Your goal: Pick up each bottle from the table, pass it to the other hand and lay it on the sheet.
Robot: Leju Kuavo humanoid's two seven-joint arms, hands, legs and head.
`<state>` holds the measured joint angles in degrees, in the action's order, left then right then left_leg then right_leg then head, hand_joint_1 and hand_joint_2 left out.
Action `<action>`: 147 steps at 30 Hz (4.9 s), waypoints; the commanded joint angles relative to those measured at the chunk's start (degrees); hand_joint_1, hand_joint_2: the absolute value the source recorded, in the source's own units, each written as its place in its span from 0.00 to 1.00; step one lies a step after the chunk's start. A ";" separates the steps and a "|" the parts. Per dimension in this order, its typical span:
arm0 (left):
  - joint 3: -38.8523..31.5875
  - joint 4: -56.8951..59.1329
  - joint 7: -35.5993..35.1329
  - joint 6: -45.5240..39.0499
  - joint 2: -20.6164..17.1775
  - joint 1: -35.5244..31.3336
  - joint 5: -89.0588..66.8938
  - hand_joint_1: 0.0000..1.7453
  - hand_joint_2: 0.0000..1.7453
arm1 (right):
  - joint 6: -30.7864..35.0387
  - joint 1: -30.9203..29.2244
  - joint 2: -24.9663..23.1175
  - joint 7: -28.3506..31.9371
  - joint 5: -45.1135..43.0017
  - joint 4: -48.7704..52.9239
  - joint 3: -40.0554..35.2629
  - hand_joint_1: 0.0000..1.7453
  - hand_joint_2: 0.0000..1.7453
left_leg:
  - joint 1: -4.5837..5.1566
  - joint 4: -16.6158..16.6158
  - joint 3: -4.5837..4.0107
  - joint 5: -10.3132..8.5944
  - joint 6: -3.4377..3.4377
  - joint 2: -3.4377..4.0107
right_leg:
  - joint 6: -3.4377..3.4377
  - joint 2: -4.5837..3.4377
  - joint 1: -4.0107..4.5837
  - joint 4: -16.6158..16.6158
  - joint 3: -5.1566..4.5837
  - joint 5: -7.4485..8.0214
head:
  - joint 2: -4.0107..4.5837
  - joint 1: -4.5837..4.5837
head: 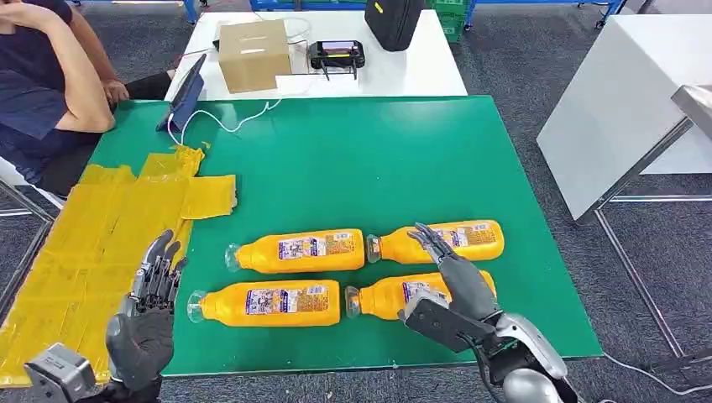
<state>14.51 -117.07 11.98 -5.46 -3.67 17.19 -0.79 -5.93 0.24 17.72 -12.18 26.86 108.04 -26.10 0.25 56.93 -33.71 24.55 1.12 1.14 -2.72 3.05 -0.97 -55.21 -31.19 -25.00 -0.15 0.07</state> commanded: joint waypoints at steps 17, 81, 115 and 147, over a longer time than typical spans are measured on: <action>2.39 1.45 -2.83 1.27 0.87 -9.28 0.90 0.00 0.00 | -9.79 -29.27 -8.58 -5.99 -6.25 -26.71 -26.64 0.00 1.00 | -0.08 0.03 0.09 -0.06 -0.18 0.16 | 0.12 -0.42 0.05 -0.06 0.00 0.07 | 0.00 0.04; 9.06 2.96 -5.76 -0.57 2.54 -21.76 6.16 0.00 0.00 | -9.51 -37.82 -17.59 7.19 4.18 -69.69 -46.19 0.56 1.00 | -0.08 -0.04 0.47 -0.21 -0.16 0.08 | 0.23 -0.11 0.03 0.04 0.26 0.20 | 0.00 0.02; 7.97 3.88 -6.67 -0.49 4.10 -22.84 6.38 0.00 0.00 | -1.83 -38.52 -19.22 -0.50 4.59 -72.98 -45.52 0.00 0.00 | -0.08 -0.02 0.62 -0.20 -0.15 0.05 | 0.27 -0.08 0.04 0.06 0.42 0.21 | 0.00 0.02; 4.30 3.05 -5.35 4.15 4.44 -21.06 6.83 0.00 0.00 | -12.56 -45.37 -25.90 -8.83 -3.20 -57.11 -48.33 0.00 1.00 | -0.11 0.10 0.10 -0.18 -0.25 0.24 | 0.39 -0.37 0.08 -0.13 -0.03 0.23 | 0.00 0.04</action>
<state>21.35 -116.21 6.75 -1.94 0.59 -3.30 6.05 -16.88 -41.93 -8.18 -20.50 26.38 46.93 -70.16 0.22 56.94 -33.60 24.30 0.96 1.44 -2.44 2.96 -0.95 -55.28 -31.23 -24.72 -0.15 0.11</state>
